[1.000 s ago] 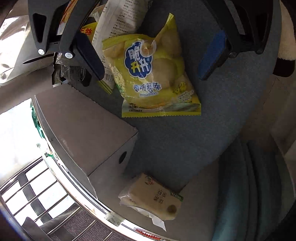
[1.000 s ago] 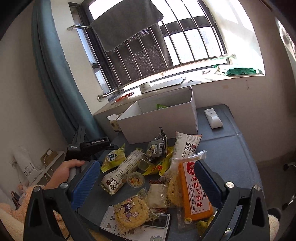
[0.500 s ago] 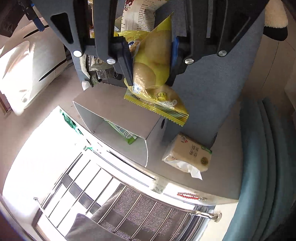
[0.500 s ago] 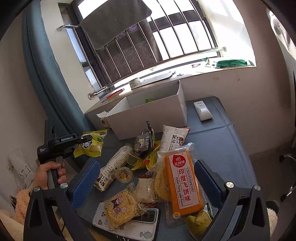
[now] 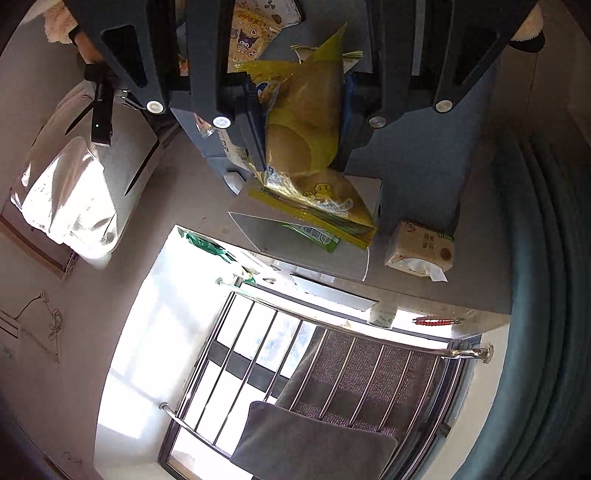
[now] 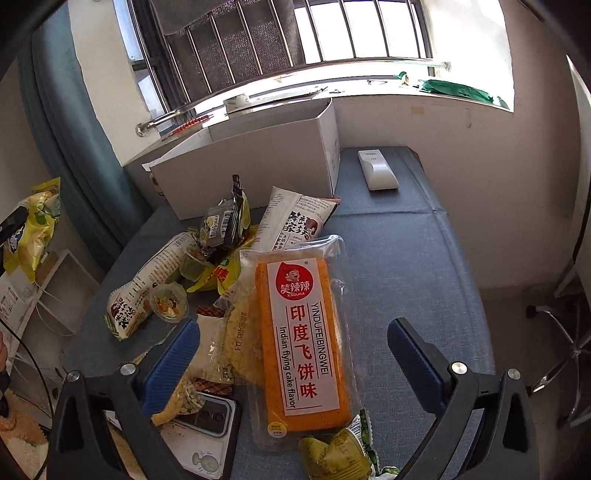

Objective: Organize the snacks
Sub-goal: 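Grasp the yellow chip bag with the left gripper while the right grasps the orange cake pack, then lower both held packets into the white box and open both grippers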

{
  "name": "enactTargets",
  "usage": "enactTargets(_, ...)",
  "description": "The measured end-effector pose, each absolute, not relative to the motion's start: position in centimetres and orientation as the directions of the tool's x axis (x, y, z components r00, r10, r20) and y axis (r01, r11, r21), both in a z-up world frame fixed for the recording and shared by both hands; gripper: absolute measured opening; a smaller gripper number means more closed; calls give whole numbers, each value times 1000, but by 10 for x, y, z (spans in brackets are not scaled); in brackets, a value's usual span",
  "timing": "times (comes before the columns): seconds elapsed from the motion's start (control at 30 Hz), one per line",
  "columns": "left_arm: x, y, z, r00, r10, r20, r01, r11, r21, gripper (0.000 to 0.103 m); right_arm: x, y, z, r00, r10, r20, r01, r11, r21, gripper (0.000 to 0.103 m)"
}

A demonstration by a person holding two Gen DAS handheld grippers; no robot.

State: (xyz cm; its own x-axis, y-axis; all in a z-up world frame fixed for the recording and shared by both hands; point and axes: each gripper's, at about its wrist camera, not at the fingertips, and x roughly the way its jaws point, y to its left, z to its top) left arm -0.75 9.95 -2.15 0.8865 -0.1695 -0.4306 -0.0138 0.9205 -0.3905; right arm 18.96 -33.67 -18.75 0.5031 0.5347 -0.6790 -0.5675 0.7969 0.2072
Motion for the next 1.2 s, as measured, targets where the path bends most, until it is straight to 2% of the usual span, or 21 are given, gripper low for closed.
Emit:
enactTargets(0.23, -11, 106, -30, 883, -180, -434, -22, 906, -422, 38, 207, -306, -219, 429, 478, -766, -606, 781, 149, 101)
enactTargets(0.37, -10, 104, -33, 881, -177, -439, -22, 911, -411, 38, 205, -315, -212, 398, 565, -722, -610, 751, 252, 62)
enactTargets(0.4, -10, 104, -33, 880, -181, -438, -19, 910, -415, 38, 204, -315, -210, 412, 563, -717, -613, 753, 239, 61)
enactTargets(0.47, -6, 104, -34, 880, -186, -436, -14, 909, -417, 38, 202, -318, -205, 436, 574, -693, -619, 750, 232, 60)
enactTargets(0.7, 18, 102, -28, 882, -213, -420, 24, 910, -413, 38, 222, -325, -163, 430, 706, -563, -609, 687, 396, 60)
enactTargets(0.9, 84, 100, -3, 891, -230, -392, 67, 919, -388, 38, 255, -288, -98, 456, 741, -494, -659, 654, 372, 60)
enactTargets(1.03, 149, 107, 10, 885, -241, -398, 62, 909, -412, 38, 295, -257, -63, 489, 725, -485, -663, 671, 333, 60)
enactTargets(1.2, 235, 120, 10, 863, -221, -454, 24, 917, -399, 38, 365, -223, -45, 484, 702, -523, -625, 695, 355, 60)
